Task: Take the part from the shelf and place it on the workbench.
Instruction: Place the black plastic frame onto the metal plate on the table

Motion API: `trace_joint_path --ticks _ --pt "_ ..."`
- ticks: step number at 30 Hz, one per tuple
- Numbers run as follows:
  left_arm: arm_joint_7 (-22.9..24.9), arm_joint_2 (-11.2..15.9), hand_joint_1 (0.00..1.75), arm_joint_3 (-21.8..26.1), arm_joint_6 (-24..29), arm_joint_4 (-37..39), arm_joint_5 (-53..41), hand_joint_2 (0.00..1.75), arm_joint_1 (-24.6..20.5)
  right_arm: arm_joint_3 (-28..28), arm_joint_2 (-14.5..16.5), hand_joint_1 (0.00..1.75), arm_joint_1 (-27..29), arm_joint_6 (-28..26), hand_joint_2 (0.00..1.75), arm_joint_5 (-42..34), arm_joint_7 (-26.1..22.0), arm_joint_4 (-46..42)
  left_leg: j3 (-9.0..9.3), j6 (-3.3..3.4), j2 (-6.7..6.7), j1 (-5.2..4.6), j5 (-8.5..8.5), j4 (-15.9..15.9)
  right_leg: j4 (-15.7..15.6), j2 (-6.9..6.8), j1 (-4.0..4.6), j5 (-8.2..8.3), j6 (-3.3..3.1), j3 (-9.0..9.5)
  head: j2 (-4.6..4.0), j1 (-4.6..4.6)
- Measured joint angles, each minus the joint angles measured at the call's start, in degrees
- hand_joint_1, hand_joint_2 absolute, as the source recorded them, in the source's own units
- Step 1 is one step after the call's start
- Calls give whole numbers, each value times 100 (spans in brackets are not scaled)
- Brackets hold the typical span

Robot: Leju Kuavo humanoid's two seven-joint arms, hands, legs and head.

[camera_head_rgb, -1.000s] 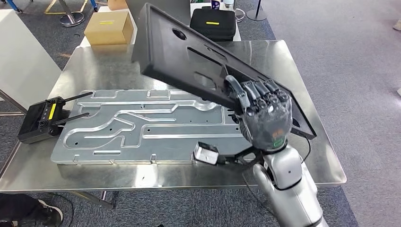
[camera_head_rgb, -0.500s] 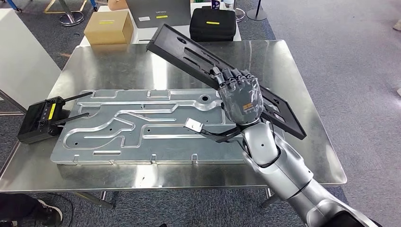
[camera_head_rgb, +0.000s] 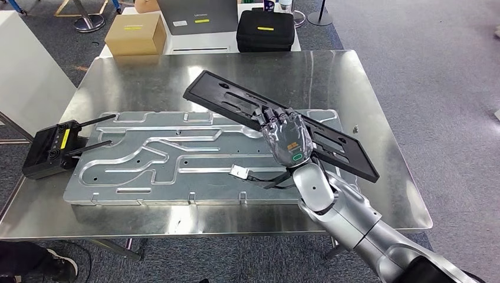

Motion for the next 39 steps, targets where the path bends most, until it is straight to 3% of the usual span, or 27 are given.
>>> trace_joint_path --ticks 16,19,20,23,27,39 --pt "84 -11 0 -52 0 0 6 0 3 508 251 164 166 -9 175 0 89 602 0 0 0 0 0 0 0 1 2 0 0 0 0 0" --pt "84 -13 0 -53 -2 0 6 0 3 543 273 127 171 -9 175 0 87 651 0 0 0 0 0 1 0 1 1 0 0 0 0 0" --pt "84 -13 0 -53 -2 0 6 0 3 552 279 86 172 -9 175 0 85 663 0 0 0 0 0 1 0 0 1 0 0 0 0 0" --pt "81 -13 0 -54 -2 0 7 0 4 564 306 0 179 8 175 0 -2 704 0 0 0 0 0 1 0 1 1 0 0 0 0 0" --pt "78 -13 0 -55 0 0 9 0 5 564 405 0 209 44 0 0 -192 810 1 0 1 0 0 1 0 0 2 0 0 0 0 -1" --pt "100 -13 0 -61 34 0 17 0 31 206 568 0 413 105 0 0 -1123 967 3 0 1 0 0 1 0 1 2 0 0 1 0 0"
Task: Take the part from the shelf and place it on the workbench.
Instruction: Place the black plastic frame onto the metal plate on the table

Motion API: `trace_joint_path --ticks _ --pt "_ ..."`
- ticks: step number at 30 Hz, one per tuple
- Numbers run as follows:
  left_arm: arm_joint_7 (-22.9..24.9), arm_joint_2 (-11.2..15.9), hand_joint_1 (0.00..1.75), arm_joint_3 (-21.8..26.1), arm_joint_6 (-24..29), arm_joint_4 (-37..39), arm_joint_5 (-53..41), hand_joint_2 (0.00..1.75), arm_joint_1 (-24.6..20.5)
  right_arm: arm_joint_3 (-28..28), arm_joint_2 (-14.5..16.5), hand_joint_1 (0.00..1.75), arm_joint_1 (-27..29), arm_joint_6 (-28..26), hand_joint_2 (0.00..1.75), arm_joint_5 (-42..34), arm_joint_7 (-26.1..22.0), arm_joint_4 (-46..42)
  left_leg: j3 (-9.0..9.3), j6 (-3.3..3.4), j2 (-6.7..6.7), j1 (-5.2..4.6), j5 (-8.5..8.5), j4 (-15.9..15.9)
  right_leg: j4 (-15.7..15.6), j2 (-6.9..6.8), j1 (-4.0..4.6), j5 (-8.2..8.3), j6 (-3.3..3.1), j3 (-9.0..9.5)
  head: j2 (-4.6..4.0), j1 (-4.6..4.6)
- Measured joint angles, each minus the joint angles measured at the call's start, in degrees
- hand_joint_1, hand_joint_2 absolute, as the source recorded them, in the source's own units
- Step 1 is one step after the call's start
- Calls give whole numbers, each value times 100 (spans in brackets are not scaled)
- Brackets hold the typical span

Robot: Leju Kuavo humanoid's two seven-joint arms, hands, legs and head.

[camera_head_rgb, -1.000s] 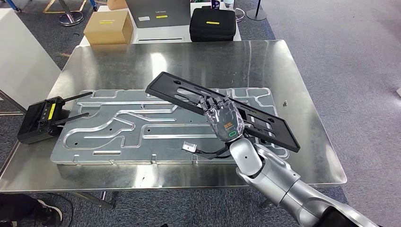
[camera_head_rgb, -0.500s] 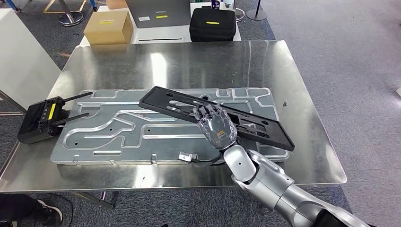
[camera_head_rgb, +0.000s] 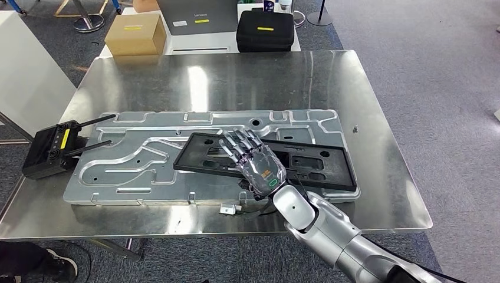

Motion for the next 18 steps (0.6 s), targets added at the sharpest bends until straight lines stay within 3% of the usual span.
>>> trace_joint_path --ticks 12,18 --pt "-13 0 0 -7 85 0 6 0 16 -41 -26 0 31 136 0 -1 -90 -206 1 0 1 0 0 0 0 1 0 0 0 0 0 0" --pt "-76 3 0 -7 146 0 26 0 55 -171 -82 0 63 621 0 -166 -847 -503 3 0 1 0 0 1 0 2 0 0 0 0 0 0"
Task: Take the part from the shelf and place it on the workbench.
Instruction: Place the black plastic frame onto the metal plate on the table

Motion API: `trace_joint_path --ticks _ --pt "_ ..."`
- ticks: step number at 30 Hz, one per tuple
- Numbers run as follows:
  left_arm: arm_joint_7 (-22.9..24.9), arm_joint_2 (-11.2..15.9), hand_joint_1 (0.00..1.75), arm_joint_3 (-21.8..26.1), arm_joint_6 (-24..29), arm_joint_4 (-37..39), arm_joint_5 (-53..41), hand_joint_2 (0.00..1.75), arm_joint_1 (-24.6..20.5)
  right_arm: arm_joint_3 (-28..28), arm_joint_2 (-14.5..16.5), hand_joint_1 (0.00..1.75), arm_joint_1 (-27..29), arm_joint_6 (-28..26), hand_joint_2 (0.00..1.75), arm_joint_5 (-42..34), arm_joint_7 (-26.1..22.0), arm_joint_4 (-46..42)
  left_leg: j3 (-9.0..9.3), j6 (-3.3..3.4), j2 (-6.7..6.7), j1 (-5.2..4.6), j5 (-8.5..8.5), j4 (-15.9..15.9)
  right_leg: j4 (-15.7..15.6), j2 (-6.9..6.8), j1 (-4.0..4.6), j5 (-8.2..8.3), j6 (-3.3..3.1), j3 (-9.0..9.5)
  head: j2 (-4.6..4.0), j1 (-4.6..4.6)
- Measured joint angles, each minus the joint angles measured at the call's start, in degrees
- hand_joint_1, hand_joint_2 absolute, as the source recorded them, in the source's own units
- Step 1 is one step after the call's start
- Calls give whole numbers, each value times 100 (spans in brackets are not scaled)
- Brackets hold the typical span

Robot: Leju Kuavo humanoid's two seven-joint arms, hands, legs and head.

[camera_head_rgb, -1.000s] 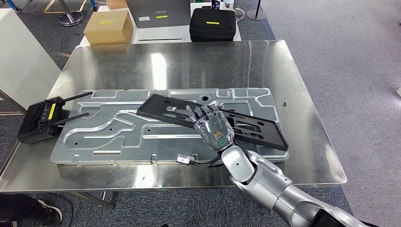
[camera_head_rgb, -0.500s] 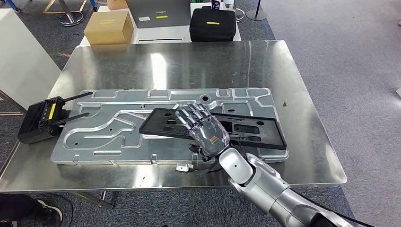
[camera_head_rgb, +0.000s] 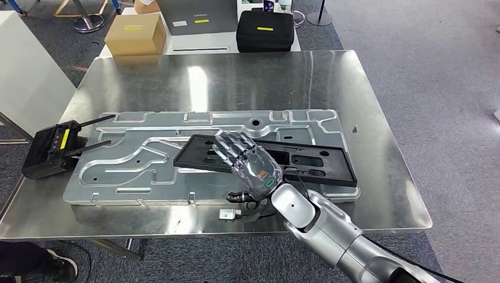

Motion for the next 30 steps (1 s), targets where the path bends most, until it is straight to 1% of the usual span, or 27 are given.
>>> trace_joint_path --ticks 2,4,5,7,8,10,12,13,14,16,18,19,20,21,24,25,26,27,28,29,30 --pt "-75 2 0 1 94 0 14 0 28 -31 -99 0 -9 289 0 -171 -310 -232 0 0 0 0 0 1 0 0 0 0 0 0 0 0" --pt "-150 7 0 2 207 0 31 0 61 -48 -289 0 -20 491 0 -366 -505 -568 0 0 -1 -1 0 2 -1 -1 -1 0 0 0 0 0" --pt "-179 10 0 4 262 0 43 0 78 -68 -419 0 -21 536 0 -460 -561 -780 0 0 -1 -1 0 2 -1 -2 -1 0 0 0 0 0" --pt "-204 16 0 9 337 0 69 0 112 -156 -671 0 22 443 0 -575 -533 -1174 0 1 -1 -3 -2 4 -3 -2 -1 0 0 1 0 0" --pt "-209 19 0 11 371 0 84 0 129 -240 -797 0 90 297 0 -609 -483 -1387 1 1 -1 -3 -3 5 -4 -2 -1 0 0 2 0 0" --pt "-206 21 0 14 430 0 107 0 158 -476 -990 0 344 -174 0 -593 -369 -1802 1 3 -3 -3 -7 5 -6 -5 -1 -1 1 4 0 0" --pt "-185 24 0 15 473 0 122 0 178 -762 -1096 0 649 -732 0 -497 -299 -2199 2 4 0 -3 -13 4 -7 -1 -1 -2 2 5 0 -1" --pt "-173 25 0 15 483 0 128 0 182 -897 -1128 0 809 -926 0 -444 -288 -2384 3 4 2 -3 -16 3 -8 1 -1 -3 4 6 0 -1" --pt "-163 26 0 15 489 0 134 0 184 -1042 -1162 0 977 -1072 0 -395 -285 -2586 3 5 2 -2 -17 3 -8 0 -1 -5 6 7 0 -1" --pt "-152 26 0 16 496 0 148 0 192 -1306 -1219 0 1293 -1174 0 -340 -302 -2943 0 6 -1 -2 -19 2 -8 -4 -1 -8 9 10 0 -1" --pt "-142 26 0 17 527 0 158 0 204 -1552 -1225 0 1541 -1253 0 -422 -437 -3244 -1 6 -1 -1 -19 2 -8 -3 -1 -8 9 12 0 -1" --pt "-135 25 0 17 558 0 161 0 207 -1694 -1182 0 1704 -1313 0 -561 -617 -3440 1 6 0 -1 -19 1 -8 -3 0 -8 9 13 0 -1" --pt "-125 25 0 17 596 0 163 0 210 -1872 -1087 0 1909 -1381 0 -802 -944 -3696 1 6 -3 0 -19 1 -8 -5 1 -8 9 14 0 0" --pt "-113 24 0 17 637 0 165 0 216 -2072 -946 0 2143 -1439 0 -1124 -1381 -3971 1 6 -6 1 -19 1 -8 -9 2 -9 9 15 0 -1" --pt "-57 23 0 17 758 0 165 0 238 -2766 -301 0 2887 -1514 0 -2524 -3092 -4690 0 4 -11 5 -21 -3 -8 -11 5 -15 8 16 0 -1" --pt "-40 23 0 18 793 0 163 0 246 -2982 -70 0 3123 -1524 0 -2962 -3581 -4879 -5 3 -10 5 -21 -5 -8 -10 6 -16 8 16 0 -1" --pt "-24 23 0 19 821 0 162 0 254 -3176 142 0 3335 -1531 0 -3283 -3931 -5049 -9 3 -8 6 -24 -7 -8 -8 5 -17 8 16 0 -1" --pt "-15 24 0 19 837 0 162 0 259 -3335 320 0 3509 -1537 0 -3467 -4131 -5189 -15 11 -4 3 -32 4 -20 -6 -6 -11 17 19 0 -1" --pt "-11 25 0 20 849 0 162 0 262 -3471 466 0 3644 -1538 0 -3557 -4234 -5304 -18 33 -1 -3 -33 9 -33 -4 -17 0 31 23 0 -1" --pt "-7 25 0 20 857 0 162 0 263 -3585 591 0 3752 -1538 0 -3612 -4291 -5400 -17 62 0 -10 -22 6 -58 -4 -27 21 53 32 0 -1" --pt "-2 23 0 20 861 0 162 0 264 -3668 694 0 3841 -1538 0 -3662 -4342 -5477 13 98 2 5 19 -47 -87 -3 -27 38 78 46 0 -2"
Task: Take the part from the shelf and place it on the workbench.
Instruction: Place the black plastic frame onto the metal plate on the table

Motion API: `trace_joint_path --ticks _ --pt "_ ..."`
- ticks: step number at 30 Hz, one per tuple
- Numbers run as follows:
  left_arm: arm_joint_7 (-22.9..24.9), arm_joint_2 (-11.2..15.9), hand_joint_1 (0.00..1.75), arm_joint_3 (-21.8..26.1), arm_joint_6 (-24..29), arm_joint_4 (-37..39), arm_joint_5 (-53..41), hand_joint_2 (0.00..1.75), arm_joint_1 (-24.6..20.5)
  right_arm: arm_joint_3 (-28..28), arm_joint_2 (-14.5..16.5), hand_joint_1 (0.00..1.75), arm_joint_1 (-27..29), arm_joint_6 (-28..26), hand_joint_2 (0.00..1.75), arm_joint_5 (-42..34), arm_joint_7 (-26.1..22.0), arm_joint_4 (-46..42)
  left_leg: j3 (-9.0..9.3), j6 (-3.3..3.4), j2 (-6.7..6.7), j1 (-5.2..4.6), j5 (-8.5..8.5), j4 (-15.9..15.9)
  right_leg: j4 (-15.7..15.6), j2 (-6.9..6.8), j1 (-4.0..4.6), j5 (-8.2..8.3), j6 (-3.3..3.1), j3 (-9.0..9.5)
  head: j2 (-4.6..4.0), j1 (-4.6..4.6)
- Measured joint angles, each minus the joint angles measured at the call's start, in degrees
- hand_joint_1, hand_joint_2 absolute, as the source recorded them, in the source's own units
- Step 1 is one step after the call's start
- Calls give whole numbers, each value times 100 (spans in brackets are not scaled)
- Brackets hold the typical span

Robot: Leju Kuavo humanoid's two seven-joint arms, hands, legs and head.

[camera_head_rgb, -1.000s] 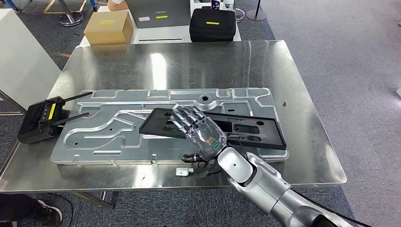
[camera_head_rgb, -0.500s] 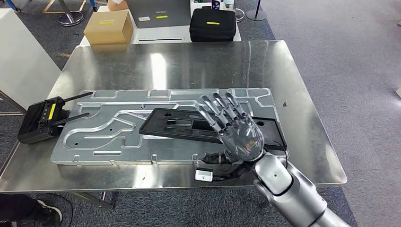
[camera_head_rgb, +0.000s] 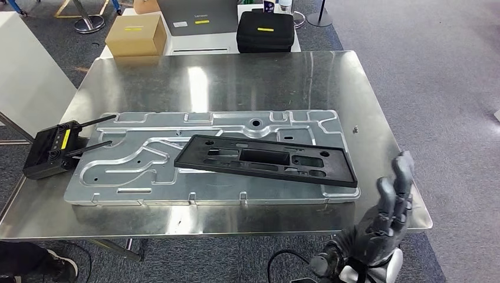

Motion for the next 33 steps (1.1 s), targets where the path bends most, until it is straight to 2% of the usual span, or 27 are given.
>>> trace_joint_path --ticks 2,3,5,6,7,8,10,11,12,13,15,17,18,20,21,22,23,24,26,27,28,31,32,33 --pt "8 -5 0 1 8 0 7 0 1 -127 163 0 154 -1 0 -157 -126 -121 85 55 21 48 129 -181 66 2 14 -71 41 -26 0 5" --pt "10 -8 0 1 9 0 13 0 2 -174 217 0 228 -1 0 -252 -185 -161 123 72 35 78 183 -264 253 3 11 -201 63 -108 0 8" --pt "3 -8 0 6 11 0 38 0 11 -253 275 0 371 -2 0 -427 -268 -203 126 88 55 96 214 -299 920 4 -39 -546 128 -415 0 10" --pt "-9 -8 0 11 13 0 53 0 20 -283 292 0 446 -1 0 -502 -291 -209 119 75 60 109 207 -286 1233 2 -76 -647 169 -559 0 9" --pt "-21 -7 0 19 16 0 72 0 31 -308 307 0 520 1 0 -571 -308 -211 114 53 64 128 192 -265 1388 -1 -114 -645 215 -629 0 9" --pt "-32 -7 0 26 23 0 88 0 42 -329 325 0 590 2 0 -639 -320 -213 112 17 66 157 168 -235 1335 -4 -154 -536 263 -596 0 8" --pt "-40 -5 0 36 37 0 105 0 60 -352 354 0 700 2 0 -756 -333 -220 100 -98 60 228 86 -127 701 -18 -230 -202 377 -259 0 10" --pt "-40 1 0 42 44 0 111 0 64 -364 365 0 742 2 0 -800 -337 -222 76 -163 54 250 38 -61 420 -10 -237 -98 399 -99 0 20" --pt "-42 7 0 49 50 0 113 0 68 -377 376 0 785 2 0 -828 -340 -228 56 -222 47 249 -5 0 257 5 -237 -58 379 -11 0 29" --pt "-42 13 0 60 58 0 115 0 70 -388 393 0 823 3 0 -855 -343 -232 31 -270 40 238 -37 48 226 23 -226 -108 322 10 0 36" --pt "-42 16 0 85 71 0 119 0 76 -401 433 0 892 4 0 -907 -350 -247 8 -335 32 233 -60 91 281 49 -210 -155 165 -45 0 37" --pt "-40 19 0 114 75 0 129 0 80 -402 462 0 951 4 0 -954 -351 -263 -44 -361 33 257 -180 222 273 40 -197 -163 59 -77 0 29" --pt "-43 19 0 125 75 0 139 0 80 -402 468 0 986 4 0 -975 -351 -270 -124 -358 35 256 -334 417 267 31 -186 -146 13 -96 0 27" --pt "-57 20 0 140 77 -1 164 0 87 -402 476 0 1067 4 0 -1023 -350 -272 -429 -326 36 223 -765 1120 263 8 -141 -107 -56 -153 0 22" --pt "-64 20 0 147 79 -1 177 0 97 -402 479 0 1115 4 0 -1054 -350 -271 -589 -304 36 203 -929 1489 263 0 -108 -86 -84 -187 0 23" --pt "-69 20 0 156 81 -1 184 0 112 -404 480 0 1167 4 0 -1084 -350 -271 -686 -274 36 182 -992 1730 264 -6 -71 -64 -109 -218 0 23" --pt "-72 20 0 164 84 0 187 0 127 -408 480 0 1217 4 0 -1110 -350 -270 -686 -229 36 157 -938 1767 264 -7 -35 -43 -126 -244 0 24" --pt "-75 20 0 173 86 0 190 0 140 -414 480 0 1266 4 0 -1137 -349 -270 -574 -168 35 126 -782 1571 264 -6 -2 -20 -135 -264 0 24" --pt "-79 28 0 188 90 -1 190 0 148 -435 485 0 1348 4 0 -1195 -350 -270 -166 -12 36 41 -444 800 264 -4 44 28 -133 -291 0 25" --pt "-83 34 0 197 92 -1 189 0 148 -449 490 0 1385 4 0 -1228 -351 -270 -8 33 45 3 -318 486 260 -6 50 57 -116 -298 0 26" --pt "-85 41 0 205 94 -2 189 0 149 -461 498 0 1416 4 0 -1259 -355 -270 74 58 53 -32 -257 288 255 -12 45 88 -88 -303 0 27" --pt "-98 47 0 230 97 -2 187 0 166 -497 525 0 1488 4 0 -1323 -366 -271 39 64 72 -59 -132 144 209 -28 16 192 27 -314 0 27" --pt "-103 48 0 240 97 -2 187 0 174 -511 532 0 1513 4 0 -1343 -367 -273 20 85 79 -44 -72 98 225 -25 15 155 60 -332 0 27" --pt "-113 49 0 251 98 -2 187 0 177 -525 537 0 1537 4 0 -1372 -368 -278 -13 115 88 -27 0 53 334 -20 14 14 88 -376 0 29"
